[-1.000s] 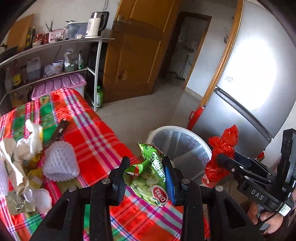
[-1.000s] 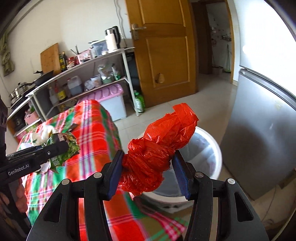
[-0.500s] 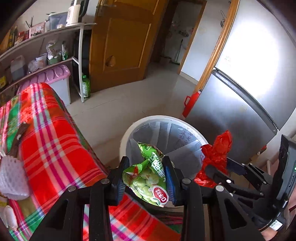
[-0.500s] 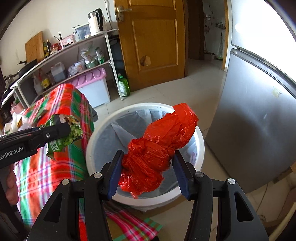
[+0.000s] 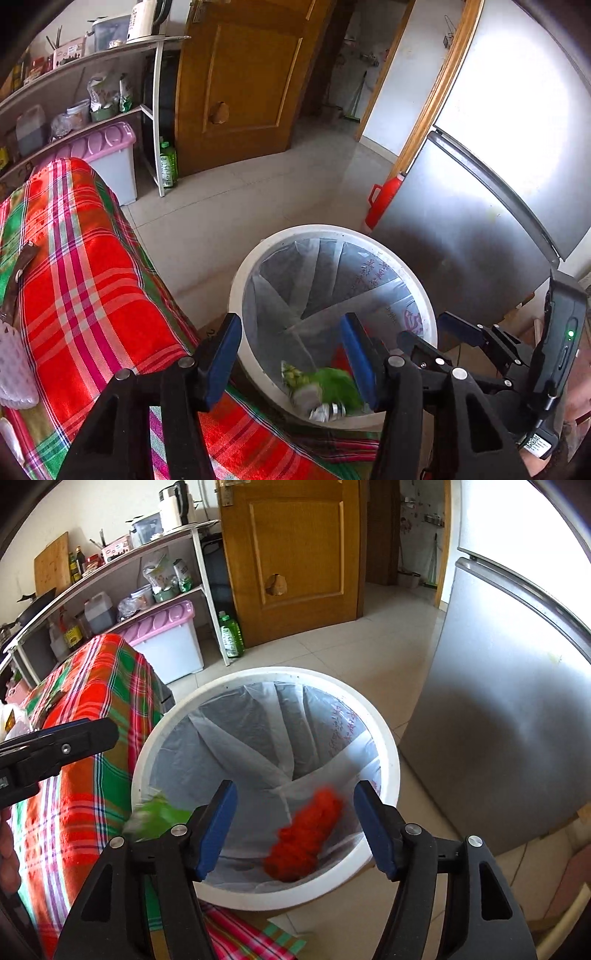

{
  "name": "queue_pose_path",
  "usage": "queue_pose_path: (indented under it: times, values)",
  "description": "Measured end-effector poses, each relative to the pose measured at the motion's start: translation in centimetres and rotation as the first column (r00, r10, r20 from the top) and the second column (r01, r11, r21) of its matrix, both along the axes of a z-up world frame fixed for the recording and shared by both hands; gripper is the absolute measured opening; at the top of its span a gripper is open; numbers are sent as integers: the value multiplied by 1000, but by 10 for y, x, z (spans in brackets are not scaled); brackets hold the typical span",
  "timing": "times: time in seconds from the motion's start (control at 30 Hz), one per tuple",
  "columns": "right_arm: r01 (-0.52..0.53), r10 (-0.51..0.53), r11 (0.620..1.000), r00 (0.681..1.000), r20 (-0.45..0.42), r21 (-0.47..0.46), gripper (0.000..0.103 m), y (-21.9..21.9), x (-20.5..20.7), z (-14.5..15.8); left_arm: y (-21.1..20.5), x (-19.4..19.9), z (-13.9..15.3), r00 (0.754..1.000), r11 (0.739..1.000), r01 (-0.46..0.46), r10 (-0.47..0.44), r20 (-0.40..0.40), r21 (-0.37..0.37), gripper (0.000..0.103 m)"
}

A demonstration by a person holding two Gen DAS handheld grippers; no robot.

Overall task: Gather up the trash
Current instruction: 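Move both open tools back from the bin to the table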

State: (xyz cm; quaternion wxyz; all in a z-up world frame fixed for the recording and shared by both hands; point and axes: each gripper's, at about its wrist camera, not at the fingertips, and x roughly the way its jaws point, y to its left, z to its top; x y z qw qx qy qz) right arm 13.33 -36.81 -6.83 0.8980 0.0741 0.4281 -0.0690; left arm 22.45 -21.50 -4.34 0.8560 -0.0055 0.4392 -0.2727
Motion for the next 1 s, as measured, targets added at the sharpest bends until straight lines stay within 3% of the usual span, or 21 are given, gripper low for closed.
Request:
queue_pose_path:
  times: [0.6,0.77,1.0]
  values:
    - [12,-12,1000,998,64,2,66,15,-20,24,33,-20,18,998,998,-54,55,37,-13,56]
    - [-43,42,999,990,134,4,66,37,-29,49,58,-36,28,993,996,-88,88,82,-5,56]
    - [-161,153,987,971,184,27,66,87,-25,67,121,-52,41,973,978,-205,207,102,-31,57]
